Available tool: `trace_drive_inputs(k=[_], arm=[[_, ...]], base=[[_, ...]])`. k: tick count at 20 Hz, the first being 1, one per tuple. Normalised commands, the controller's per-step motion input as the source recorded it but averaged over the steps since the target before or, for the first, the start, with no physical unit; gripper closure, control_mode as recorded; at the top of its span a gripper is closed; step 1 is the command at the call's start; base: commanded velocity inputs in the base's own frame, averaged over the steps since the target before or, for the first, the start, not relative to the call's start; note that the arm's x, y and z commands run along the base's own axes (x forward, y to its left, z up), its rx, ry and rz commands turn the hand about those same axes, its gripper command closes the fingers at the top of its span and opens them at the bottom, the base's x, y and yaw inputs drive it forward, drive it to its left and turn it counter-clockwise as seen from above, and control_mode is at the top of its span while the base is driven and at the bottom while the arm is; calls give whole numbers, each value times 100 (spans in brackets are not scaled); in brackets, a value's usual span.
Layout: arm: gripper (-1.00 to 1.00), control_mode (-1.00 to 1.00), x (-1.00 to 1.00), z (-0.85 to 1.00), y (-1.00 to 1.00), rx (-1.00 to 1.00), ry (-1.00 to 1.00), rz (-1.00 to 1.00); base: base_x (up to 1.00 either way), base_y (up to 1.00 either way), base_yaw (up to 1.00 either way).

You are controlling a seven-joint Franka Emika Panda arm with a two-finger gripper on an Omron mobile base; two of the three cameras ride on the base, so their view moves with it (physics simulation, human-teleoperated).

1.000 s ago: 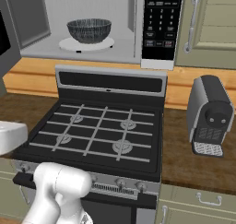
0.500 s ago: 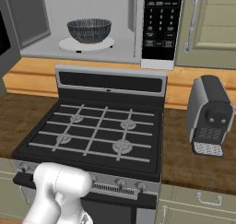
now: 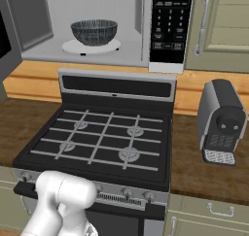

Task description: Open the microwave, place the bowl with waffle inside the microwave, then close the microwave door and turn it on.

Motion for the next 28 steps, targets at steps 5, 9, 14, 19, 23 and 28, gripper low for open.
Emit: trace_drive_inputs(k=[5,9,14,19,23,28], arm=[[-100,-100,6,0,100,0,-39,-33],[-100,-100,87,0,78,0,-26,-44],[-100,-100,100,0,56,0,-22,-37],[-100,-100,100,-2,4,0,-7,-9],[-100,-100,98,0,0,0,0,0],[-100,-100,85,0,-30,2,2,7]], base=[[0,0,0],[0,0,0],[0,0,0],[0,0,0],[0,0,0],[0,0,0]])
